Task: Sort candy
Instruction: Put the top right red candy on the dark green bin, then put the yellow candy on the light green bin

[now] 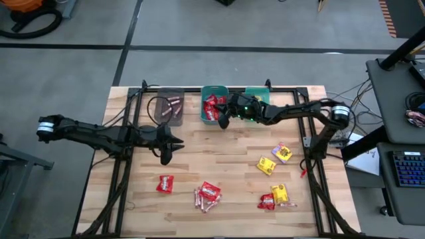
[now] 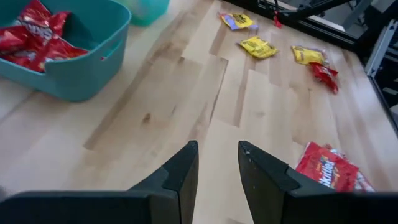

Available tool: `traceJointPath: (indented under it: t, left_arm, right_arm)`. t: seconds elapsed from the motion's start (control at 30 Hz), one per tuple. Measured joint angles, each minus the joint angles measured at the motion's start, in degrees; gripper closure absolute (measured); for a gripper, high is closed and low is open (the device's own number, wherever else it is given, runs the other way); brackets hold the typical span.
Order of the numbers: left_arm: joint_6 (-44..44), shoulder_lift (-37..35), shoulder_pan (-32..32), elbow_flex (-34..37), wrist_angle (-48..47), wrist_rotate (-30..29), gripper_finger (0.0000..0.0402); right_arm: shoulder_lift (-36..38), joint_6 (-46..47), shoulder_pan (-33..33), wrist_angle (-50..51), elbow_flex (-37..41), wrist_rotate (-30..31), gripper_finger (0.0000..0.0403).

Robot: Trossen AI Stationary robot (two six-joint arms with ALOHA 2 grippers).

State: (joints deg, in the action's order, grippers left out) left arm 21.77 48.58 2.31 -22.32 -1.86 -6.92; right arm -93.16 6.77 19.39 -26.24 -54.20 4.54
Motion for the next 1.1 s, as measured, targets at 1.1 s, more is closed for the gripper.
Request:
traceJointPath:
  t: [1.1]
  left_arm:
    - [10.7,0.0,4.4,0.2,-6.4,8.0,0.0304]
  right_arm:
    - [-4.5,2.2,-1.8,31.0,-14.7,-7.4,0.0235]
